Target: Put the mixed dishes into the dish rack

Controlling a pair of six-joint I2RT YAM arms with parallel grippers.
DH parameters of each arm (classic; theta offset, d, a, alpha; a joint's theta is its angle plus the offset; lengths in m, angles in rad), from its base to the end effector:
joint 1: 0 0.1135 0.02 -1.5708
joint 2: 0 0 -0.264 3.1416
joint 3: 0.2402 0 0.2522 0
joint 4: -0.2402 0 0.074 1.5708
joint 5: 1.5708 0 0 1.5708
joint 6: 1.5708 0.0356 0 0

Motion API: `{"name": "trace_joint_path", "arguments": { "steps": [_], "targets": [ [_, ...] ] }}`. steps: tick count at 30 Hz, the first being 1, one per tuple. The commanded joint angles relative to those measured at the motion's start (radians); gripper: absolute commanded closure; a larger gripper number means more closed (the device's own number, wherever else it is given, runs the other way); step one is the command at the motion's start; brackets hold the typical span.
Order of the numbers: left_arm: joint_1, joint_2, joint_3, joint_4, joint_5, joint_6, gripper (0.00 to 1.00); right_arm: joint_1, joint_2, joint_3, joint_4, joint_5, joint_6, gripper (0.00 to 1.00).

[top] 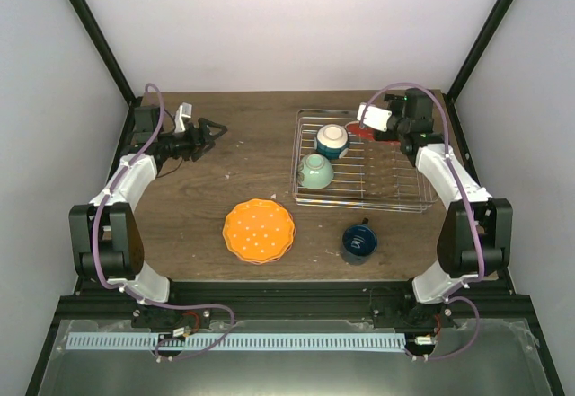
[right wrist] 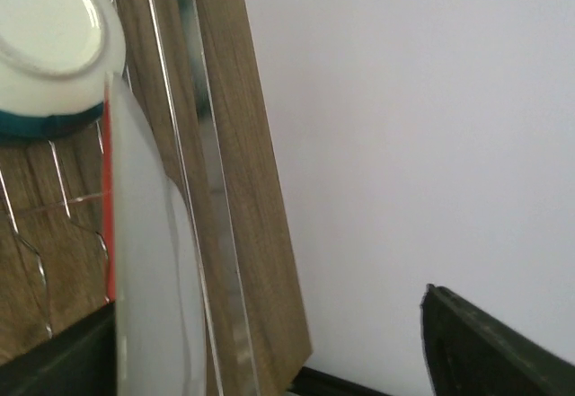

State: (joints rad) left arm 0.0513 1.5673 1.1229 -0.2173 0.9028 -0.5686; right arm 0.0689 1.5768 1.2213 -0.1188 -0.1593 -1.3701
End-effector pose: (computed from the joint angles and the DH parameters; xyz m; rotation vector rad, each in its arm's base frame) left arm 0.3428 -0.0104 0.2673 -0.1719 2.2191 -1.2858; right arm 0.3679 0.0311 0.2986 -1.4603 1.5115 -0.6431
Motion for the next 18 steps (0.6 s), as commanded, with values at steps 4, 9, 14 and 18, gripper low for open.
{"name": "trace_joint_path", "arguments": {
  "steps": [4,9,14,18],
  "targets": [
    [-0.004,0.011,0.013,0.021,0.024,0.012,0.09,0.009,-0.083,-0.026,0.021,-0.019,0.056,0.06],
    [-0.003,0.017,0.017,0.021,0.031,0.013,0.09,0.02,-0.111,-0.072,0.014,-0.011,0.071,0.02],
    [-0.003,0.015,0.016,0.019,0.033,0.015,0.09,0.022,-0.121,-0.107,0.016,0.02,0.072,0.01],
    [-0.003,0.013,0.015,0.018,0.032,0.013,0.09,0.02,-0.114,-0.12,0.023,0.05,0.061,0.01]
  ]
}}
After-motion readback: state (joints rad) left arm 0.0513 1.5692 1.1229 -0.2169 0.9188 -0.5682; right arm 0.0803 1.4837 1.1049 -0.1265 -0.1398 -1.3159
